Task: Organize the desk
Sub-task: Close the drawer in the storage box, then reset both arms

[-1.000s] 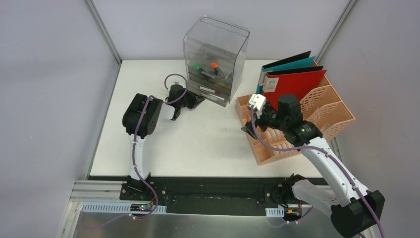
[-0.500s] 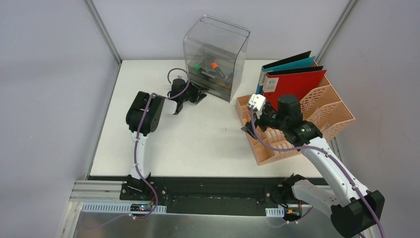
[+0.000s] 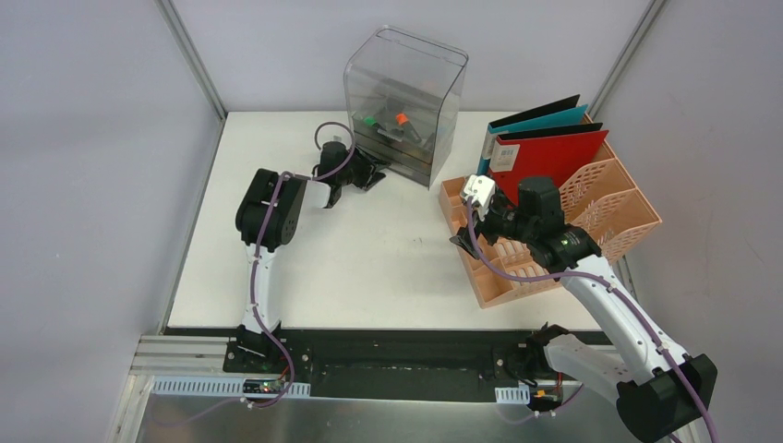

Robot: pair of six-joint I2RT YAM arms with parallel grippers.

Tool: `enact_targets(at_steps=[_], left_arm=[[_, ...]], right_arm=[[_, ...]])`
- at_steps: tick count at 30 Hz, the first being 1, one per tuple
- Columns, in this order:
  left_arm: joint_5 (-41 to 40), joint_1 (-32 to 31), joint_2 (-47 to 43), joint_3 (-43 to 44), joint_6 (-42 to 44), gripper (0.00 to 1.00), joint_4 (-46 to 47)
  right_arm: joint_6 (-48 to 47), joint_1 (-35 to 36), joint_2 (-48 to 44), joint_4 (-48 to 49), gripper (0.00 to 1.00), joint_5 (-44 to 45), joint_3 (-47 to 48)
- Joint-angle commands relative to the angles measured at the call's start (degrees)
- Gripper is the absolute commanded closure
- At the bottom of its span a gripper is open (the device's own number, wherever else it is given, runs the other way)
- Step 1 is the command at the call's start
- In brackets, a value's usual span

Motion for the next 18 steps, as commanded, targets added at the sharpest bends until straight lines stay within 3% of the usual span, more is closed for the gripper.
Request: enact_targets(at_steps=[1, 10, 14, 18], left_arm=[[0.1, 0.9, -2.9, -2.2, 5.6, 0.52, 0.2], [6.3, 3.9, -16.4, -16.0, 14.4, 0.5, 8.6], [8.0, 6.7, -26.6, -20.6, 17.3, 0.49, 4.6], [8.2, 8.9, -37.9, -21.1, 22.8, 0.45, -6.4]], right_arm=[[-1.0, -0.2, -1.2, 1.9, 0.0, -0.3, -0.1], [-0.2, -3.2, -1.3, 0.0, 0.0, -5.4, 1.2], [-0.2, -5.5, -1.9, -2.9, 0.0, -10.0, 3.0], [0.4, -6.9, -3.5, -6.4, 0.0, -10.4, 6.3]])
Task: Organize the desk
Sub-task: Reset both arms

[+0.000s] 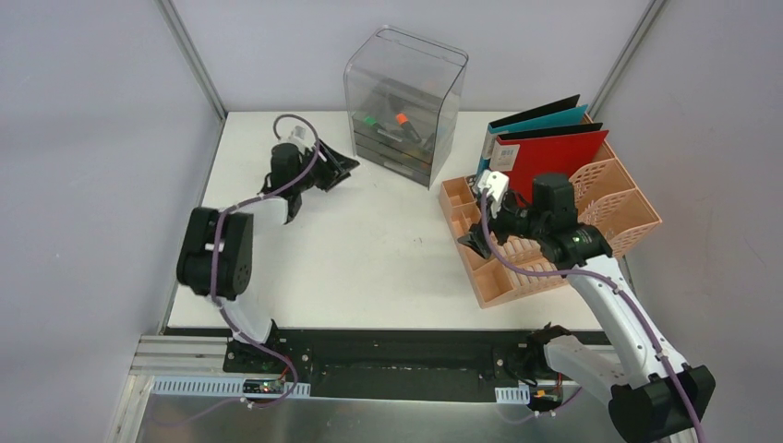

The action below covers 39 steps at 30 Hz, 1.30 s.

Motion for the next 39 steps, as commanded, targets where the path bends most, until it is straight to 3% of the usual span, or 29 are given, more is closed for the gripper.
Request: enact_targets(at_steps=[1, 13, 20, 25, 32, 39], left_arm=[[0.8, 1.8, -14.8, 0.8, 8.3, 0.4, -8.4], [15.8, 8.6, -26.1, 14.5, 9.1, 0.31, -23.9], [15.4, 10.3, -35.4, 14.6, 21.2, 0.15, -32.9], [12.5, 9.6, -45.8, 11.7, 33.6, 0.01, -34.6], [6.6, 5.9, -59.6, 6.2, 43.8, 0.01, -34.8], [5.3, 2.1, -63.8, 4.1, 48.2, 0.01, -35.1]], right_arm=[[0.3, -1.3, -3.4, -3.8, 0.0, -3.3, 6.3], [12.7, -1.6, -7.1, -17.2, 0.0, 20.8, 24.3], [21.8, -7.3, -6.3, -19.7, 0.0, 17.0, 33.3], [19.6, -10.6, -7.2, -24.7, 0.0, 9.9, 38.2], [22.9, -14.5, -8.5, -24.2, 0.0, 6.2, 37.6], [29.2, -16.8, -9.5, -22.2, 0.0, -0.4, 36.5]])
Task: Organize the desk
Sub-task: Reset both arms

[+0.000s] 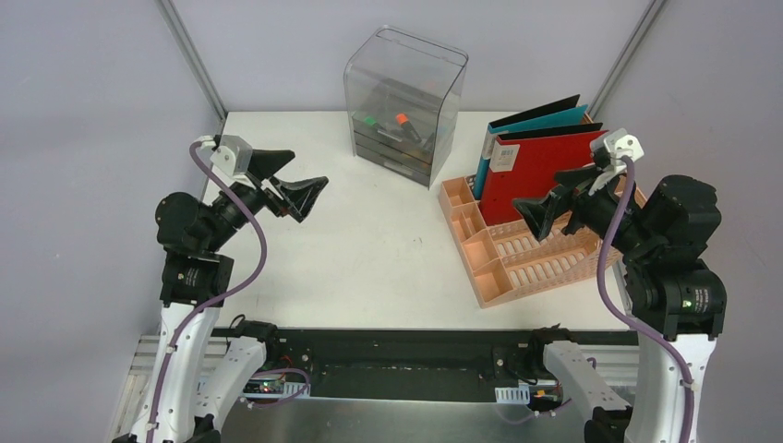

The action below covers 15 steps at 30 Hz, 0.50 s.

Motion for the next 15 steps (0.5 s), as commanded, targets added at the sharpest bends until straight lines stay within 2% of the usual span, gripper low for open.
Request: enact_targets(at_steps=[1, 7, 15], left_arm=[[-3.5, -0.9, -0.9, -1.3, 5.2, 0.01, -0.5], [-5.0, -0.9, -1.6, -1.8, 5.4, 0.01, -0.7], [-5.0, -0.9, -1.1, -1.9, 5.0, 0.01, -0.8]], right_arm=[[7.0, -1.8, -1.1, 2.9, 0.0, -5.0, -0.6], [12.1, -4.1, -1.6, 5.8, 0.0, -4.7, -2.4], [12.7, -4.2, -1.5, 7.1, 0.0, -6.2, -3.5]])
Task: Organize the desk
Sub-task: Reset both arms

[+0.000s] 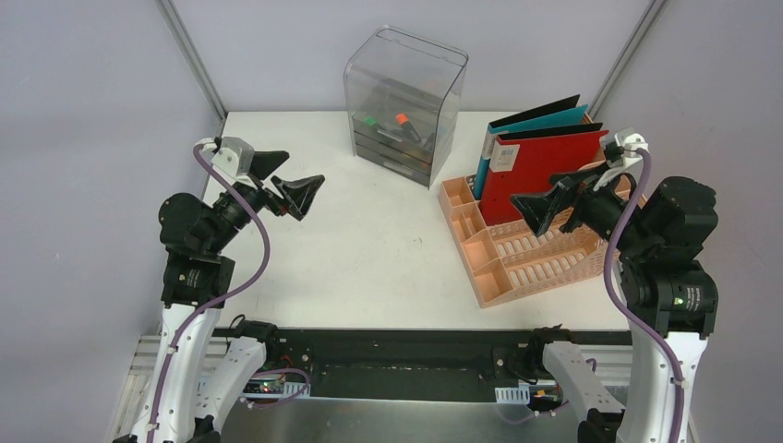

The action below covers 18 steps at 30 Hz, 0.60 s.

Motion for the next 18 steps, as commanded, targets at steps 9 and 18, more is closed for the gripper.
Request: enact_targets(at_steps=[9, 18], left_arm=[[-0.9, -0.3, 0.2, -0.7, 1.0, 0.01, 0.6], [-1.1, -0.3, 0.7, -0.8, 1.0, 0.01, 0.7]], right_arm=[[0.7, -0.4, -1.2, 3.8, 0.0, -0.2, -1.6], [0.2, -0.4, -2.0, 3.9, 0.0, 1.0, -2.5]])
